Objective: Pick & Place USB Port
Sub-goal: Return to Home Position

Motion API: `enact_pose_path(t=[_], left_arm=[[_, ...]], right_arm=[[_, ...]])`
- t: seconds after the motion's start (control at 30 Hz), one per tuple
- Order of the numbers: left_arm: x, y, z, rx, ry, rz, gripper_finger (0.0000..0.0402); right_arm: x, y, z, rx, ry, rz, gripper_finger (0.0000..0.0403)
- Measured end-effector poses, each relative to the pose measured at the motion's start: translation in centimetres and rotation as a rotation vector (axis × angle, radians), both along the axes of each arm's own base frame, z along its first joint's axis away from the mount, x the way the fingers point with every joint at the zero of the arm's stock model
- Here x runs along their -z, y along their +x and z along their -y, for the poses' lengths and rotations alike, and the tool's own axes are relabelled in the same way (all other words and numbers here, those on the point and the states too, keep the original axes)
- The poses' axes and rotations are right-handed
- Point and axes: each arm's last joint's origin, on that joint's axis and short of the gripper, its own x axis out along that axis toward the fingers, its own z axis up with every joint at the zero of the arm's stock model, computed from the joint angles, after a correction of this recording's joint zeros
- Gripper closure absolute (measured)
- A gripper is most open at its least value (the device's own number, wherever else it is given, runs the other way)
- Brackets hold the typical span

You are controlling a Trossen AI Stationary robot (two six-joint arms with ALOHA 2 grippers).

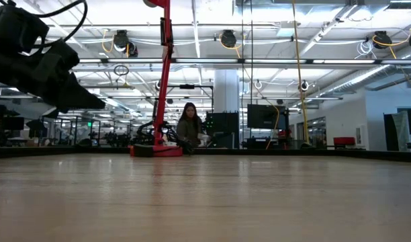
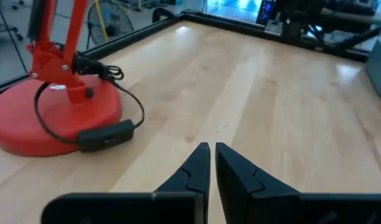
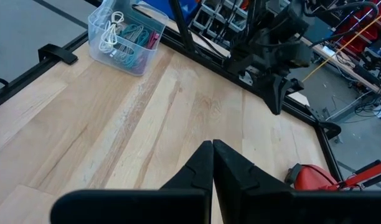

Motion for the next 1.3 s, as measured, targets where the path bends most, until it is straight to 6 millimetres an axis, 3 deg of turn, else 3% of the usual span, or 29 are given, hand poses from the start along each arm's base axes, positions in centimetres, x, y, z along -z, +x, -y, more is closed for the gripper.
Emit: enact_pose_path(t=[0.27,0.57,0.9,1.3], left_arm=[[-2.5,0.4,0.3,0.118,0.109,0.247,0.0369],[-2.0,0.3,0.3,0.123,0.103,0.192,0.0369],[-3.3,-0.8,0.4,0.118,0.183,0.317,0.0369],[-3.0,-1.8,0.6,0.139,0.179,0.303,0.0369]], right_arm=[[0.1,0.0,0.0,0.001,-0.001,-0.007,0.0403],[0.1,-0.5,-0.6,-0.025,-0.010,-0.022,0.0403],[-0.2,-0.9,-0.6,-0.029,-0.004,-0.018,0.0403],[-0.1,-0.9,-0.6,-0.027,-0.009,-0.027,0.0403]])
